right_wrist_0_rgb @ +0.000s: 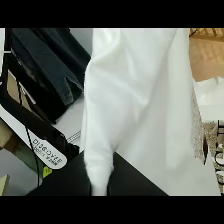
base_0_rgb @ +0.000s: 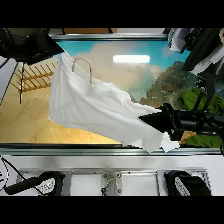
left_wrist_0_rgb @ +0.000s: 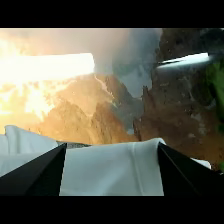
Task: Fold the clothes and pants, and hang the long-sleeved shirts on hangers.
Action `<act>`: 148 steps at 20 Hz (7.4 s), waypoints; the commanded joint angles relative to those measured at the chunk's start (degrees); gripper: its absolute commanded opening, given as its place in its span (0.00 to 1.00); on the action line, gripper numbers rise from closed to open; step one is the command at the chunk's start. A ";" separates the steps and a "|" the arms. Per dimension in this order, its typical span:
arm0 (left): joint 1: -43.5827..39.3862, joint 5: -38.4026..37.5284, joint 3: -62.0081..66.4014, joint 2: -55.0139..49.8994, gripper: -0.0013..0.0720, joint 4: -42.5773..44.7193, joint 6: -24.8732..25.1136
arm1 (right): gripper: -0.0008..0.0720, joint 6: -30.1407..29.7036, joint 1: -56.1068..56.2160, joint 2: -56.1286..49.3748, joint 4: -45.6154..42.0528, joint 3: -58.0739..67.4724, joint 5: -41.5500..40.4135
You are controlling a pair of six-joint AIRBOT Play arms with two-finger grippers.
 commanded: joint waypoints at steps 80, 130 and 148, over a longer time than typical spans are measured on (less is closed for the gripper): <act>-10.14 5.53 -12.46 4.74 0.04 -8.94 11.93 | 0.02 44.68 -57.59 -6.36 -78.86 48.83 -76.30; -10.14 5.25 -12.46 4.74 0.04 -6.99 13.07 | 0.81 49.53 -66.60 0.37 -49.40 48.76 -58.82; -10.03 20.94 -37.88 16.63 0.04 -2.60 13.46 | 0.80 24.76 11.17 -24.41 -36.22 48.63 -5.40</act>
